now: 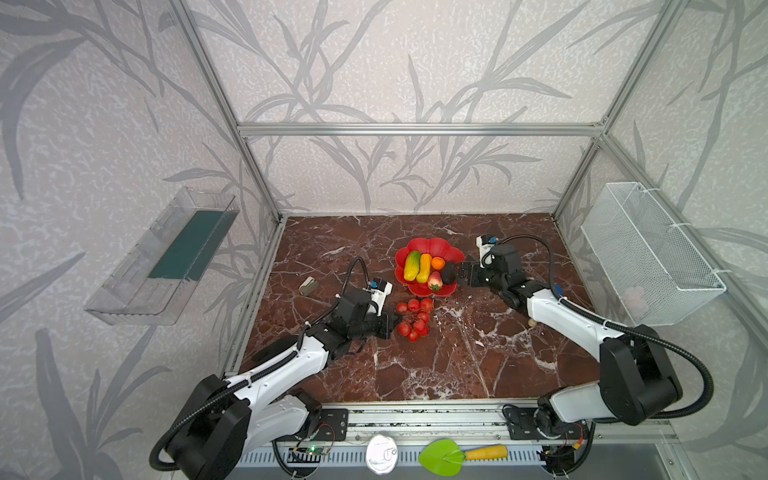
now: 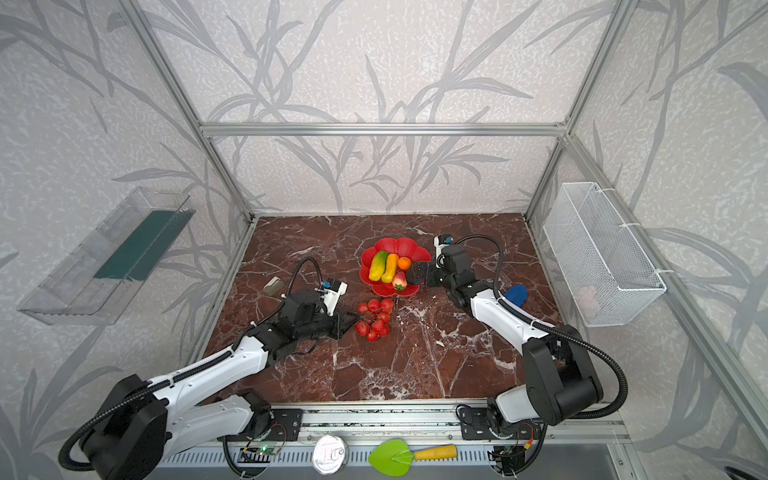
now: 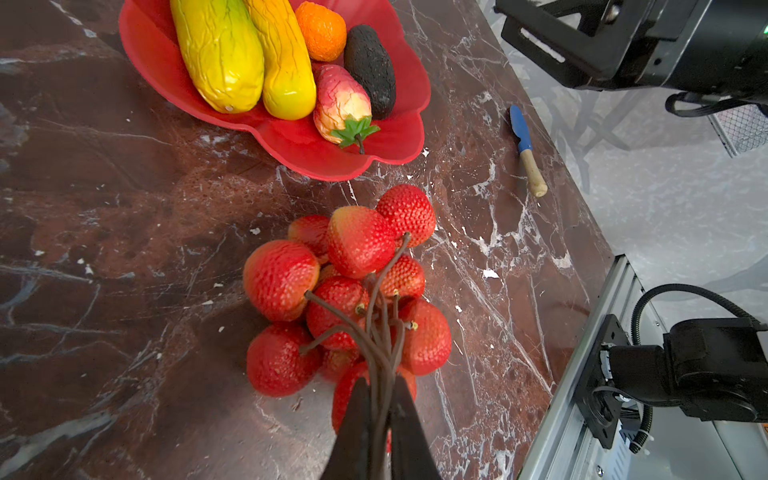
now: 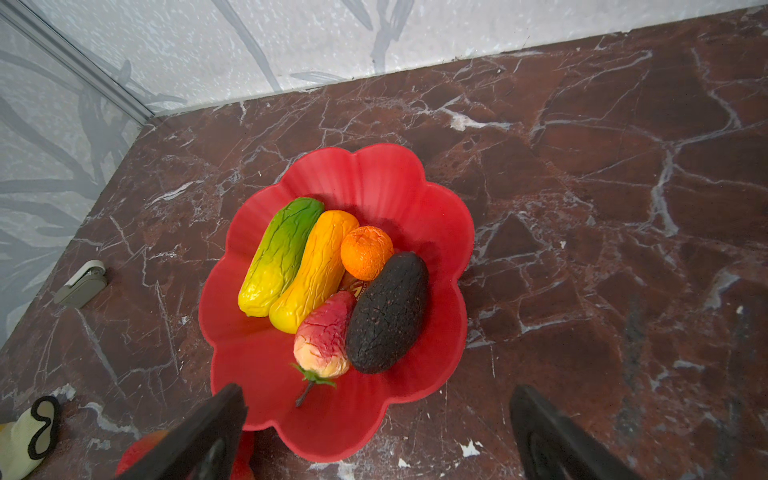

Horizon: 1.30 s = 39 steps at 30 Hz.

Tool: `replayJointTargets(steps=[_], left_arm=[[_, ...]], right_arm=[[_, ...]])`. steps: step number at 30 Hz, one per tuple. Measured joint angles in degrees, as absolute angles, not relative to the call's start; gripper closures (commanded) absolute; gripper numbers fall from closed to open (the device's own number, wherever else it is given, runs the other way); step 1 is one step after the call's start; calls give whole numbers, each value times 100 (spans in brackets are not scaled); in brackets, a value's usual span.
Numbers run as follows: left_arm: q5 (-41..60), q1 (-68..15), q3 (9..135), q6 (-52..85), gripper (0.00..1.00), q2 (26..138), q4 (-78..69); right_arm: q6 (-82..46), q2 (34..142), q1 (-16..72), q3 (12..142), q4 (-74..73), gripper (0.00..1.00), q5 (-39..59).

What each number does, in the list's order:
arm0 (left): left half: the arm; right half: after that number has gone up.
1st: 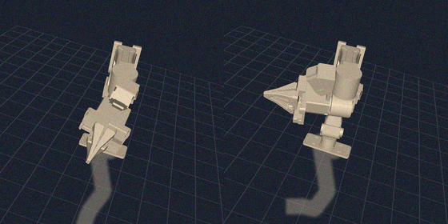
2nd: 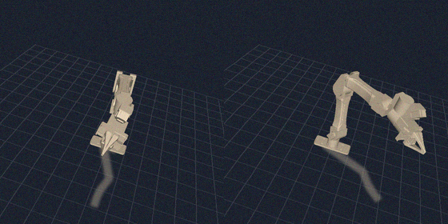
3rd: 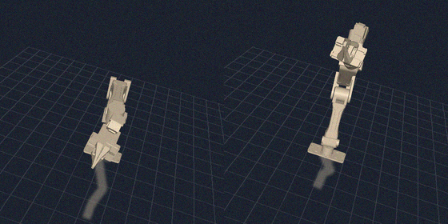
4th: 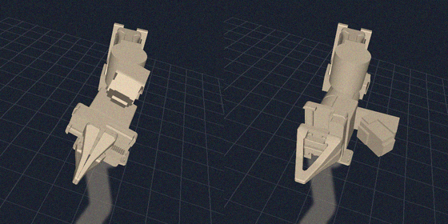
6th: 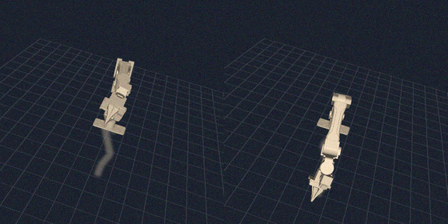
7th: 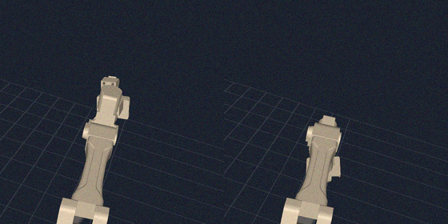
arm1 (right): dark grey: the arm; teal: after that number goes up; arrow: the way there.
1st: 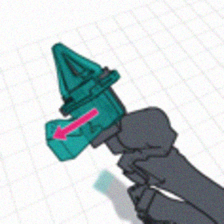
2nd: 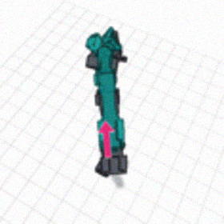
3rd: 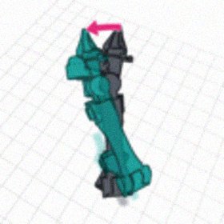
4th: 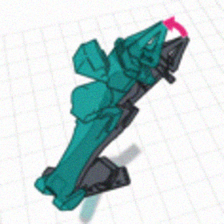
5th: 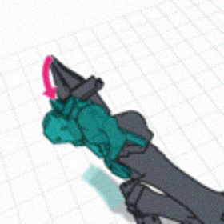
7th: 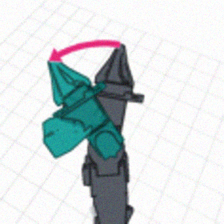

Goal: Place and organize the fake fruits in the fruit bowl
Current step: 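Grasp the strawberry bunch by its stems with the left gripper, then lay the strawberry bunch on top of the fruits in the bowl with the left gripper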

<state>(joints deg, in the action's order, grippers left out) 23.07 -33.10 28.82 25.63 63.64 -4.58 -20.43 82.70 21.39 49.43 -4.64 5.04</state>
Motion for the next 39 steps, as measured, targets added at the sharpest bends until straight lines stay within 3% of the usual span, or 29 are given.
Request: replayJointTargets(steps=[12, 17, 25, 34, 39], left_arm=[[2390, -3308, 3221, 2558, 100, 5354, -215], [2563, -3308, 3651, 2504, 100, 5465, -537], [3404, -3026, 4707, 2480, 100, 7345, -1772], [4552, -2316, 5697, 3640, 100, 10173, -3846], [4707, -2176, 6003, 3940, 100, 10975, -4123]], right_arm=[[-2078, 8165, 2137, 4606, -764, 1, 508], [-2102, 7977, 2132, 4484, -799, 1, 482], [-2097, 7295, 2075, 4318, -829, 1, 346], [-1955, 6226, 1968, 4021, -440, 1, 78], [-1822, 5878, 1938, 3994, -207, 1, -67]])
